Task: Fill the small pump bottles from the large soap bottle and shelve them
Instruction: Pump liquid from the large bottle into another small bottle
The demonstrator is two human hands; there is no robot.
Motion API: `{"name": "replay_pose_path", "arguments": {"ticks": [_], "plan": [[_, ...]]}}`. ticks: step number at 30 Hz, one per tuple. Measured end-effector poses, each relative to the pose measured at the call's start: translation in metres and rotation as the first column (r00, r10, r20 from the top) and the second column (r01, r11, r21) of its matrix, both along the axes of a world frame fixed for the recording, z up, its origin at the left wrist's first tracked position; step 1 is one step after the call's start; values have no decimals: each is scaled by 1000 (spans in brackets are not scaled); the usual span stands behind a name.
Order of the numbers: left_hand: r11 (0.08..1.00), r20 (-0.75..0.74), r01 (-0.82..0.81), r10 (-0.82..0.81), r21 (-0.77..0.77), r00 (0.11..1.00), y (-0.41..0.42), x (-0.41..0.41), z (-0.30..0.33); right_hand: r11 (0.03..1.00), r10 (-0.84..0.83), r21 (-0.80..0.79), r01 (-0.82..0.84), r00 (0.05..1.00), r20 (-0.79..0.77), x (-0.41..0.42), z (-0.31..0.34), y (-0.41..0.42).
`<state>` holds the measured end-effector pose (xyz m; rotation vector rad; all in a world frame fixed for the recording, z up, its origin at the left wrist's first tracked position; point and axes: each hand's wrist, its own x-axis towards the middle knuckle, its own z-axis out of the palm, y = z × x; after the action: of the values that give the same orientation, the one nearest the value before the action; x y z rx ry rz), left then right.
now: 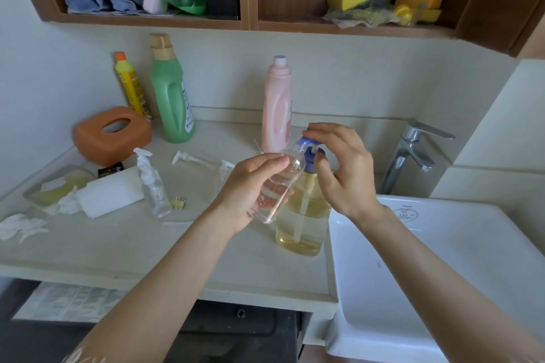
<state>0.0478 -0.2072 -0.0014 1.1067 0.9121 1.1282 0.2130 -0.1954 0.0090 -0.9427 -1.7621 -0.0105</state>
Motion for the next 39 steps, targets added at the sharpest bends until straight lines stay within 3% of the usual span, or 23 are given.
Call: {"name": "replay_pose_path", "arguments": {"ticks": [8, 16, 22, 27, 32, 34, 39], "plan": [[996, -30, -63, 65, 57, 997, 5, 3, -11, 993, 55, 107, -42, 991, -122, -18, -29, 4], [1000, -62, -20, 21, 17, 998, 11, -3, -21, 997, 13, 79, -2, 990, -142, -19, -34, 6], [985, -131, 95, -77, 141, 988, 9, -18, -13, 999, 19, 29, -14, 983, -181, -14, -20, 1], [965, -162, 23, 21, 263, 987, 5, -44, 8, 1000, -6, 19, 10, 985, -174, -13, -15, 0], [928, 149, 218, -272, 303, 951, 1, -69, 46, 1000, -13, 15, 16, 985, -174, -13, -12, -3], [903, 152, 263, -328, 339, 932, -1, -73, 62, 1000, -10, 22, 14, 986, -168, -14, -13, -4], [885, 45, 248, -288, 394, 957, -7, -72, 88, 1000, -22, 17, 25, 985, -169, -17, -13, -6]]}}
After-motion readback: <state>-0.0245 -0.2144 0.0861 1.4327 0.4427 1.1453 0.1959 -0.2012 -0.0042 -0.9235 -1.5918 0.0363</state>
